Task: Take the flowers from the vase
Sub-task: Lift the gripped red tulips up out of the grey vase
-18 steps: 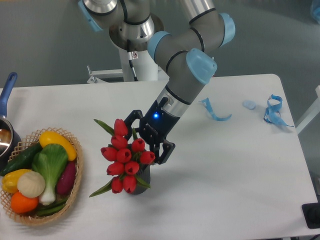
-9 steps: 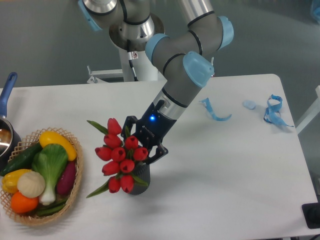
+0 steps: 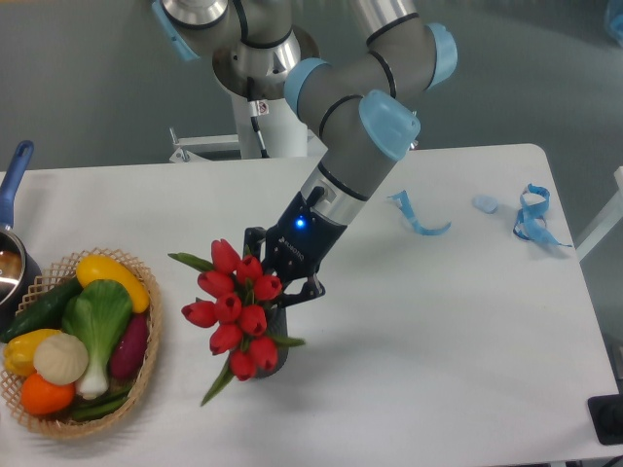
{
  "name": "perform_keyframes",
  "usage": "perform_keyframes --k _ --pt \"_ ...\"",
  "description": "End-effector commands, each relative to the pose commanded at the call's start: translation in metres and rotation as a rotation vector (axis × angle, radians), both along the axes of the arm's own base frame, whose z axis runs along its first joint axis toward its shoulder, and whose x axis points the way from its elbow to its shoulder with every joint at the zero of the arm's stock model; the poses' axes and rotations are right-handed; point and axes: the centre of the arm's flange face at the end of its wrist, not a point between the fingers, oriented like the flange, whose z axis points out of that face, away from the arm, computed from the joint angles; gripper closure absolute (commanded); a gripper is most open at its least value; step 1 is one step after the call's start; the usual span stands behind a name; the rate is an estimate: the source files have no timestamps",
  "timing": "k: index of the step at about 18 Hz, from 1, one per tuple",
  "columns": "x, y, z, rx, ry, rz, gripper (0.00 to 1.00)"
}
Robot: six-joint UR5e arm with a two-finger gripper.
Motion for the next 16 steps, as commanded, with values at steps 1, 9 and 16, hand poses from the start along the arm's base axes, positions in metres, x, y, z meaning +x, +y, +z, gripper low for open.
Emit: perform_keyframes --k 1,9,16 --pt "-0.001 -0.003 0.008 0.017 -0.009 0.012 0.78" --pt "0.007 -0.011 0.046 0.109 -0.106 0.056 0.78" --pt "-0.027 -0.039 0.085 0.242 -0.155 0.112 0.77"
